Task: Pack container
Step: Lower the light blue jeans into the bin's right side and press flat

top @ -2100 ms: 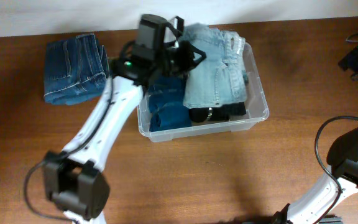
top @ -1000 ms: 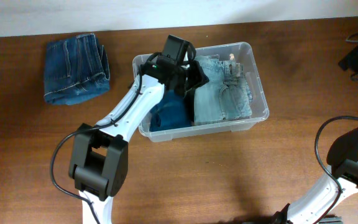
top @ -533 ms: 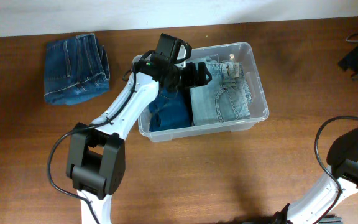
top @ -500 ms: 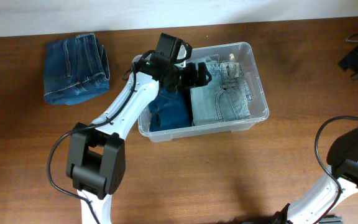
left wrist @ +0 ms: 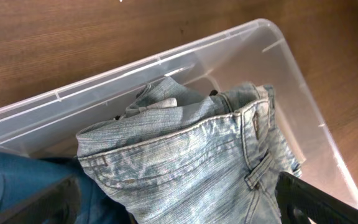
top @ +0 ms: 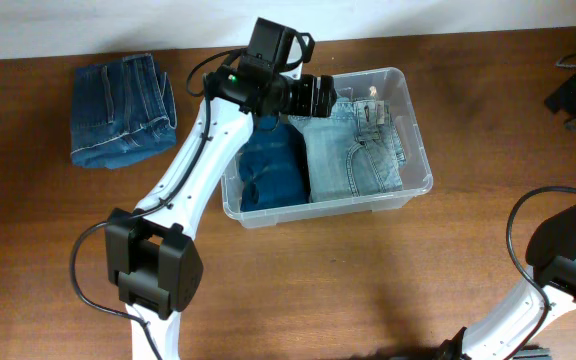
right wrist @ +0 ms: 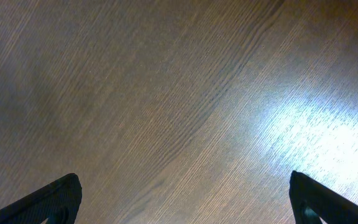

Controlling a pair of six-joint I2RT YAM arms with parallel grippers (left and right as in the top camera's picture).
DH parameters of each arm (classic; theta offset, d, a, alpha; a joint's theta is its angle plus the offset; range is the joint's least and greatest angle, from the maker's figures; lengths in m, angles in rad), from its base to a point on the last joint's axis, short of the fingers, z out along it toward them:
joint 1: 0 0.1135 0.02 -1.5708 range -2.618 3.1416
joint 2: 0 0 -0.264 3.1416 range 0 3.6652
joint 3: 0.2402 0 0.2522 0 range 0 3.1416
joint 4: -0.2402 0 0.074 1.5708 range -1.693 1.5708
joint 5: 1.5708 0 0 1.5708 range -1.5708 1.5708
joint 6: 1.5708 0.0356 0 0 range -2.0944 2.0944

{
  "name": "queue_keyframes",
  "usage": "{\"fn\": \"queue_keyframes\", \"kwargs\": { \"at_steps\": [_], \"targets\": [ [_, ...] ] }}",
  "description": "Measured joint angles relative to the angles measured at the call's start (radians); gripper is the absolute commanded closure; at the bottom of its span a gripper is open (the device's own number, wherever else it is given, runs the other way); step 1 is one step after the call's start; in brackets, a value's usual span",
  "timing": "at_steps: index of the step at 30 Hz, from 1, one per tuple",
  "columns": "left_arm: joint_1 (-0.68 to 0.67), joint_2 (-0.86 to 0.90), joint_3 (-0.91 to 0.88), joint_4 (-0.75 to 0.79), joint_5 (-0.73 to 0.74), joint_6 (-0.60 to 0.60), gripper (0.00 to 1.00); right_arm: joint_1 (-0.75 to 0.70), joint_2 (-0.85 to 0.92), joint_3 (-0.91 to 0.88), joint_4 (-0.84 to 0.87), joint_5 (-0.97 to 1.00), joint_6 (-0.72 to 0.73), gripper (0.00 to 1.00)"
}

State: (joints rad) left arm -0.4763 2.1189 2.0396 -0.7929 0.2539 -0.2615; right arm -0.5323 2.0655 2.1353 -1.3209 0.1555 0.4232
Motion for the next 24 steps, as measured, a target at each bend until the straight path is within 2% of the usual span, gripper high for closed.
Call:
{"fn": "queue_keyframes", "kwargs": {
  "at_steps": [2, 4, 5, 7, 8, 16, 24],
  "targets": [
    [-0.009, 0.000, 0.000, -0.012, -0.005, 0.024, 0.32, 0.000, 0.000, 0.000, 0.000, 0.000, 0.001, 0.01],
    [-0.021, 0.002, 0.000, -0.011, -0.007, 0.050, 0.48, 0.000, 0.000, 0.000, 0.000, 0.000, 0.000, 0.02],
    [-0.030, 0.005, 0.000, -0.012, -0.012, 0.061, 0.67, 0.000, 0.000, 0.000, 0.000, 0.000, 0.000, 0.02],
    [-0.044, 0.014, 0.000, -0.016, -0.026, 0.089, 0.86, 0.000, 0.000, 0.000, 0.000, 0.000, 0.000, 0.01],
    [-0.051, 0.020, 0.000, -0.021, -0.035, 0.096, 0.92, 0.000, 0.000, 0.000, 0.000, 0.000, 0.000, 0.01],
    [-0.095, 0.155, 0.000, -0.040, -0.154, 0.116, 0.95, 0.000, 0.000, 0.000, 0.000, 0.000, 0.000, 0.02],
    [-0.097, 0.195, 0.016, -0.042, -0.183, 0.132, 0.94, 0.000, 0.000, 0.000, 0.000, 0.000, 0.000, 0.01]
  ]
}}
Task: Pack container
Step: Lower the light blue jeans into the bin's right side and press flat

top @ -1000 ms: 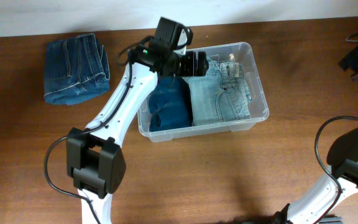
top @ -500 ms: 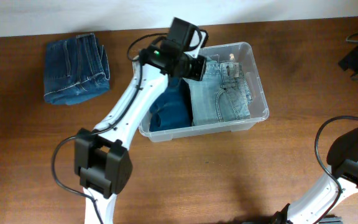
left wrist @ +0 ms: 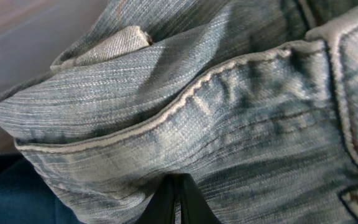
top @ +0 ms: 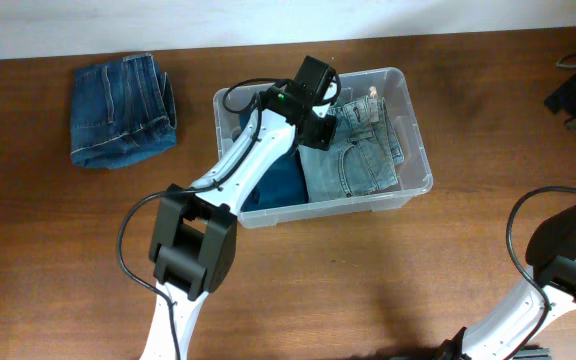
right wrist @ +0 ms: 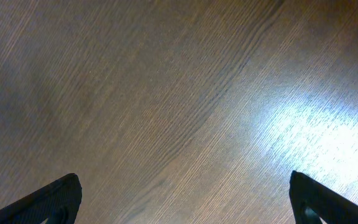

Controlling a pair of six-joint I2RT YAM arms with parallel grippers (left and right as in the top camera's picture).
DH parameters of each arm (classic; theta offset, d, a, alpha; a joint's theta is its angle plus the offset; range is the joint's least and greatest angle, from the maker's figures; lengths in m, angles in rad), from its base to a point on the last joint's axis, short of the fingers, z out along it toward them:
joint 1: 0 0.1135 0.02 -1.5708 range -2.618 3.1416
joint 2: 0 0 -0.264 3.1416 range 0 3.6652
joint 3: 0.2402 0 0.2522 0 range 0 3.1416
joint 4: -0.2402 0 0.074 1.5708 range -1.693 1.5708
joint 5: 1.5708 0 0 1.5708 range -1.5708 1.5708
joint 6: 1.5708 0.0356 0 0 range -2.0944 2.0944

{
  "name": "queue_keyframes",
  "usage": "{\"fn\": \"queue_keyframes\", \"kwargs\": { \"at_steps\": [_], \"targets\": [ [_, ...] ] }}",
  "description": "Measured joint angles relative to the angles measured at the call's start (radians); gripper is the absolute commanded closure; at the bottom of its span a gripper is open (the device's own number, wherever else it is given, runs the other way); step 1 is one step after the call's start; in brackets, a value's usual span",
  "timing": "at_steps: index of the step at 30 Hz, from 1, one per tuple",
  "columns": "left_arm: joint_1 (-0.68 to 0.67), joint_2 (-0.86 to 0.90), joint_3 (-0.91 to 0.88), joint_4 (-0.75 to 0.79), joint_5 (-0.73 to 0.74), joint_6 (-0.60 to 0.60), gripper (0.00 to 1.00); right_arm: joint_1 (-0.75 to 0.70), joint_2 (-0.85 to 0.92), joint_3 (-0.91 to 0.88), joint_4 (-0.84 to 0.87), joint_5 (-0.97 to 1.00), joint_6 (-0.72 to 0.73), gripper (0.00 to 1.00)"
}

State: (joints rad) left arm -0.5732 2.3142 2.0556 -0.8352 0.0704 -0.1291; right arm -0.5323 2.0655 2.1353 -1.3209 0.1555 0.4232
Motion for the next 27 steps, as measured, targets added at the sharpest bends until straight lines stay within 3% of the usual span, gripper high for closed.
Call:
{"fn": "queue_keyframes", "kwargs": {
  "at_steps": [9, 15, 19, 22, 27],
  "targets": [
    [-0.021, -0.012, 0.168, -0.097, -0.019, 0.034, 0.94, 0.000, 0.000, 0.000, 0.000, 0.000, -0.001, 0.01],
    [-0.068, -0.024, 0.181, -0.089, 0.022, 0.035, 0.93, 0.000, 0.000, 0.000, 0.000, 0.000, 0.000, 0.01],
    [-0.102, -0.019, 0.181, -0.020, 0.035, 0.035, 0.90, 0.000, 0.000, 0.000, 0.000, 0.000, 0.000, 0.01],
    [-0.125, 0.016, 0.181, 0.013, 0.042, 0.035, 0.76, 0.000, 0.000, 0.000, 0.000, 0.000, 0.000, 0.01],
    [-0.138, 0.113, 0.181, 0.040, 0.054, 0.039, 0.76, 0.000, 0.000, 0.000, 0.000, 0.000, -0.001, 0.01]
  ]
}}
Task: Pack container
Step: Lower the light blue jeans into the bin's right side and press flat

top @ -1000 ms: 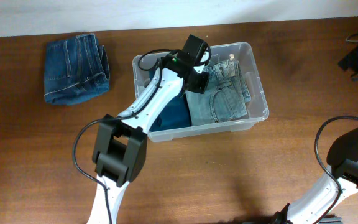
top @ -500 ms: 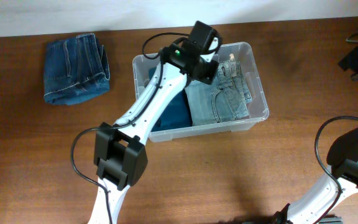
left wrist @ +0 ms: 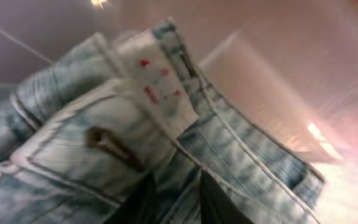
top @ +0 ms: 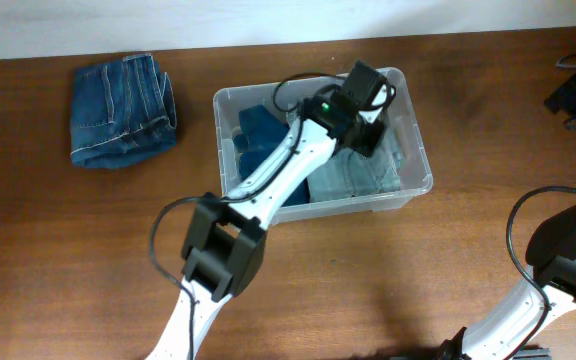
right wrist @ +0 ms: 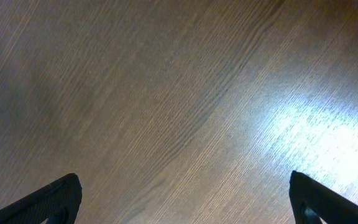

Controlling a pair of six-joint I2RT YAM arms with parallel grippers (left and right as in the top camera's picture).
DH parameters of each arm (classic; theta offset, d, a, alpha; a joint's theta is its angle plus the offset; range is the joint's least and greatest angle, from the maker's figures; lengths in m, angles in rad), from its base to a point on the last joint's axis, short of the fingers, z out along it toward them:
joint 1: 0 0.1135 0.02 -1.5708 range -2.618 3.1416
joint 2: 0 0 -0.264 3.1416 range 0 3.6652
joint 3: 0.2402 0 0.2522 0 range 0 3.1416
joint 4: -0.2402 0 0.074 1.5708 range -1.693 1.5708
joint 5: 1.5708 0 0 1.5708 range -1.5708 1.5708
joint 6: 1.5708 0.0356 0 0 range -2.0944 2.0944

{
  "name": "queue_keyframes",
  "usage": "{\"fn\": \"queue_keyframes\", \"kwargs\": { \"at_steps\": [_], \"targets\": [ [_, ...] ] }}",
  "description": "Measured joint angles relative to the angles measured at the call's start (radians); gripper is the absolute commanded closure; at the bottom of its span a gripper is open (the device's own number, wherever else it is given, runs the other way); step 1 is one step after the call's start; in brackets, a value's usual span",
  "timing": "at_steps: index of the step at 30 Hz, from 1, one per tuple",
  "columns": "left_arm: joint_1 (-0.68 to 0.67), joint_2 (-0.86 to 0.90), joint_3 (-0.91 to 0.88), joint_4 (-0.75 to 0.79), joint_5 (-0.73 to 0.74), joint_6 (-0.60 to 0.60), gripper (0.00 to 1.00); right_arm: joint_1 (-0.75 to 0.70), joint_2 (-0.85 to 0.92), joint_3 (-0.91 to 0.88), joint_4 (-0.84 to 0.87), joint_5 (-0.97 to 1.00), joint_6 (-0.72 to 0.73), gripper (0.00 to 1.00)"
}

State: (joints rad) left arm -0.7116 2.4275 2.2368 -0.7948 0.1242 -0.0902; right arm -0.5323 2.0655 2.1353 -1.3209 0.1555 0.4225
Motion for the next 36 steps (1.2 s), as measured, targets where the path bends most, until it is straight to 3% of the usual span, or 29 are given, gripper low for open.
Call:
{"fn": "queue_keyframes", "kwargs": {
  "at_steps": [8, 18, 22, 36],
  "targets": [
    [-0.001, 0.024, 0.035, -0.037, 0.010, 0.022, 0.75, 0.000, 0.000, 0.000, 0.000, 0.000, 0.001, 0.02],
    [0.005, 0.019, 0.283, -0.429, -0.008, 0.046, 0.73, 0.000, 0.000, 0.000, 0.000, 0.000, 0.000, 0.02],
    [0.005, 0.011, 0.301, -0.570, 0.000, 0.046, 0.73, 0.000, 0.000, 0.000, 0.000, 0.000, 0.000, 0.02],
    [0.005, 0.011, 0.116, -0.449, 0.007, 0.045, 0.72, 0.000, 0.000, 0.000, 0.000, 0.000, 0.000, 0.02]
  ]
}}
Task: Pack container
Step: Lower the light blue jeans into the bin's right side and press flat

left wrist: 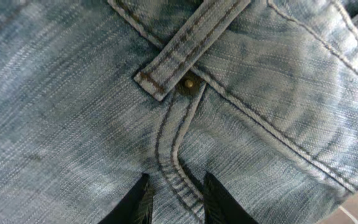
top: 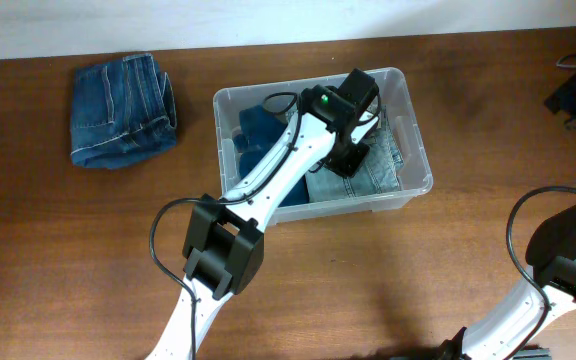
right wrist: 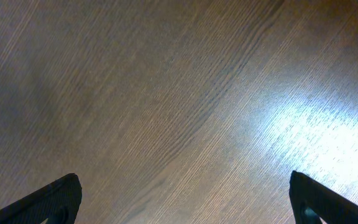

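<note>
A clear plastic container stands mid-table. Light blue jeans lie in its right half, and a dark blue garment fills its left half. My left gripper is down inside the container on the light jeans. In the left wrist view its fingertips stand narrowly apart, pressed into the light blue jeans with a stitched seam caught between them. A folded pair of dark blue jeans rests on the table at the far left. My right gripper hangs wide open over bare wood.
The left arm stretches from the front of the table over the container's near wall. The right arm sits at the right edge. Black gear lies at the far right corner of the wooden table.
My left gripper has moved from the far right end of the container, at the waistband and label, toward the near side, and now presses on a belt-loop seam. The right arm is unchanged.
My left gripper hovered wide open over the container's far left part. Then it was shut, pushing into the upper fold of the light jeans. Then it was at the far right, by the waistband label, fingers slightly apart. Now it sits lower on the same jeans.
</note>
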Controlling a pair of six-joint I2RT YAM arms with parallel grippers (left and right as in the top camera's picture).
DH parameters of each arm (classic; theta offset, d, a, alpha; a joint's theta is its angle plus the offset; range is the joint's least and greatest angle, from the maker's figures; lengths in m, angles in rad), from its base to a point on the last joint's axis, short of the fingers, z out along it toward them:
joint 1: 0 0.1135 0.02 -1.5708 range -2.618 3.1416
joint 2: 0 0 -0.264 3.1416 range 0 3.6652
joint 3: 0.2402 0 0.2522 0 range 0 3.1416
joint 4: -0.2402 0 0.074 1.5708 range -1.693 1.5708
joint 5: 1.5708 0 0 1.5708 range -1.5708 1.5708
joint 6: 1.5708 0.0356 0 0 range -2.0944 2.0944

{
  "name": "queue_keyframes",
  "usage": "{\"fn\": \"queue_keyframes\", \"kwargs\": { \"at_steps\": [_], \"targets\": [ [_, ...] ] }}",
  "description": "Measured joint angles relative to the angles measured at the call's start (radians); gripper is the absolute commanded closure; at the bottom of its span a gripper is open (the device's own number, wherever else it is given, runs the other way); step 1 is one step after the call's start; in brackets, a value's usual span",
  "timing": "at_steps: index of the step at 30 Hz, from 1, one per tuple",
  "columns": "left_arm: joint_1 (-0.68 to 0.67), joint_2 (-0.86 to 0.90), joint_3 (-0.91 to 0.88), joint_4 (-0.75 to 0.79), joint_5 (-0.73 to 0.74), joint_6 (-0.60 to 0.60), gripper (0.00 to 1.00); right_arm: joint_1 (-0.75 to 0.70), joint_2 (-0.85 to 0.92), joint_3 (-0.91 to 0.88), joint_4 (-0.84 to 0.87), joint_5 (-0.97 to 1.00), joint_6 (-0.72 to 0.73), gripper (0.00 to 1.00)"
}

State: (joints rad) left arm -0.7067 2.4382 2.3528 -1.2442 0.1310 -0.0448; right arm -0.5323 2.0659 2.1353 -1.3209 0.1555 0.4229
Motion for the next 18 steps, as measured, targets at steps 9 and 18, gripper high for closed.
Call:
{"fn": "queue_keyframes", "kwargs": {
  "at_steps": [9, 18],
  "targets": [
    [0.000, 0.000, 0.134, 0.173, -0.101, 0.012, 0.68, 0.000, 0.000, 0.000, 0.000, 0.000, 0.000, 0.01],
    [0.000, 0.029, 0.143, 0.361, -0.122, 0.026, 0.67, 0.000, 0.000, 0.000, 0.000, 0.000, 0.000, 0.01]
  ]
}}
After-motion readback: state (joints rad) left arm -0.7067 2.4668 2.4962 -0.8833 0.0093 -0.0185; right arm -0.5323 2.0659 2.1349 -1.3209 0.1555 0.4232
